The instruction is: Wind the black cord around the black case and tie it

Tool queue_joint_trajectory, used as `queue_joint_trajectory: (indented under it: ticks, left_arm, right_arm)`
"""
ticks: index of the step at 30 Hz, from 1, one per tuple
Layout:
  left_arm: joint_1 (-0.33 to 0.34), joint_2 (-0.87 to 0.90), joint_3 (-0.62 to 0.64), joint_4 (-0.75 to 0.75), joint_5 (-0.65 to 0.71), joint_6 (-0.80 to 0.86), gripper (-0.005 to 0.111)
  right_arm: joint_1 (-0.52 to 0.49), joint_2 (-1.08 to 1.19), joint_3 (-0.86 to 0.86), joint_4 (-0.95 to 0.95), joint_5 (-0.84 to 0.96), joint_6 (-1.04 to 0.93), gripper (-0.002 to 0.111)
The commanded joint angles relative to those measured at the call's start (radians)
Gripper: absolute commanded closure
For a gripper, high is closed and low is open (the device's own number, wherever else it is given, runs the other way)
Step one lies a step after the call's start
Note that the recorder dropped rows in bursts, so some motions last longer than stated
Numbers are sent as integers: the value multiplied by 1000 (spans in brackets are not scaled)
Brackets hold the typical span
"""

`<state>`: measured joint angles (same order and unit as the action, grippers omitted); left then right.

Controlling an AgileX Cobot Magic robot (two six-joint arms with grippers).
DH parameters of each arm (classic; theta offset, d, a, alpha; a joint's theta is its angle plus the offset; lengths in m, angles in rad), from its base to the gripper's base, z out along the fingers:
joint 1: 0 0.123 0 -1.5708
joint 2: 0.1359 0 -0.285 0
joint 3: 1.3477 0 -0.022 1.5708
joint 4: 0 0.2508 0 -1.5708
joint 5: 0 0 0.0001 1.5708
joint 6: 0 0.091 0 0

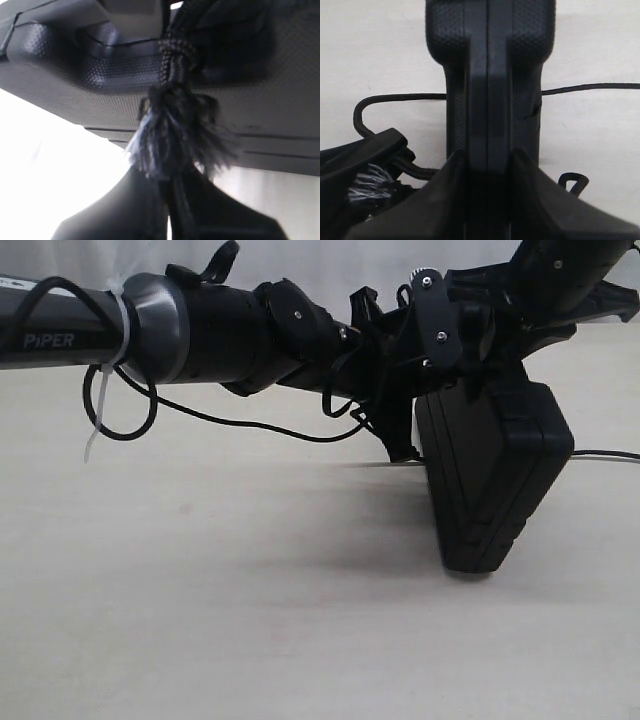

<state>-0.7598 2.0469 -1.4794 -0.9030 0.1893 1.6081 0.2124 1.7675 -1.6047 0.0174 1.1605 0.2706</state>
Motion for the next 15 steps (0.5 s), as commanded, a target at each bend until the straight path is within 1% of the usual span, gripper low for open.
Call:
queue_joint_trajectory:
  ticks: [1, 5, 8, 12, 15]
  left_arm:
    - [-27, -2, -10, -2, 40, 15, 107]
    - [-35, -2, -10, -36, 37, 19, 107]
    - [-60, -2, -10, -35, 31, 55, 107]
    - [-90, -2, -10, -35, -58, 73, 107]
    - [-101, 0, -10, -31, -94, 73, 107]
  right_arm:
    - [8, -10, -10, 44, -40, -34, 104]
    - [8, -10, -10, 51, -33, -47, 104]
    - [8, -10, -10, 69, -35, -47, 104]
    - [8, -10, -10, 73, -37, -47, 104]
    - [8, -10, -10, 72, -31, -50, 104]
